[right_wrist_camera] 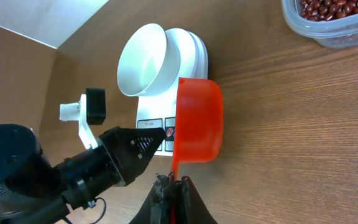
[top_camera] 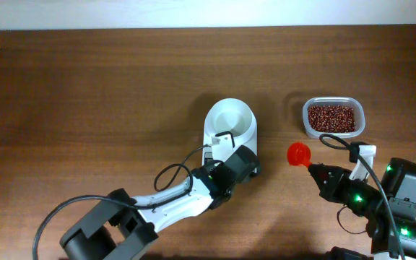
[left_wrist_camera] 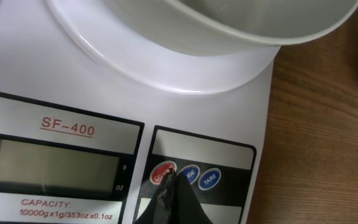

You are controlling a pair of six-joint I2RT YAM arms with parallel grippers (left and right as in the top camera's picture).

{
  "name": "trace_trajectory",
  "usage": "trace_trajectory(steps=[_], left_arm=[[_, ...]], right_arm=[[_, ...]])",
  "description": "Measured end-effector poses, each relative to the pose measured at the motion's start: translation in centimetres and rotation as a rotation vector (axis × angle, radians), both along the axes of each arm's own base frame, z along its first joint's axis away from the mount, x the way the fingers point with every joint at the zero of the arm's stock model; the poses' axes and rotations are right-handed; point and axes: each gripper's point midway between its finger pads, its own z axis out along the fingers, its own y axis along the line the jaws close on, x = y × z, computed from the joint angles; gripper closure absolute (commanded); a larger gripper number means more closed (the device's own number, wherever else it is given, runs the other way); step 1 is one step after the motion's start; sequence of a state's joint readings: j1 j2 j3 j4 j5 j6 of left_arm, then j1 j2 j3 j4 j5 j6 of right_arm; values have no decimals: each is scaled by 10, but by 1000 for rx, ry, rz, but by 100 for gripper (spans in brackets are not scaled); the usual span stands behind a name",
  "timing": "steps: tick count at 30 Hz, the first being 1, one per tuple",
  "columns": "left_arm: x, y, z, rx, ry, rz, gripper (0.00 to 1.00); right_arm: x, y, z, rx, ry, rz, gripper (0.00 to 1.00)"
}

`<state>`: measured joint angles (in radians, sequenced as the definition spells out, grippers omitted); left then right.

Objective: Scoop and weigh 50g on scale

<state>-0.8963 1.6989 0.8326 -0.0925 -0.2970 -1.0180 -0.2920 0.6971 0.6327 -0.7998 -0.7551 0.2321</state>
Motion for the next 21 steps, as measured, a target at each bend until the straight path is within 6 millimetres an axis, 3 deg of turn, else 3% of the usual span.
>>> trace_trajectory(steps=[21], left_arm=[[2, 3, -11, -1, 21, 32, 100]], right_arm=[[-1, 0, -1, 2, 8, 0, 96]])
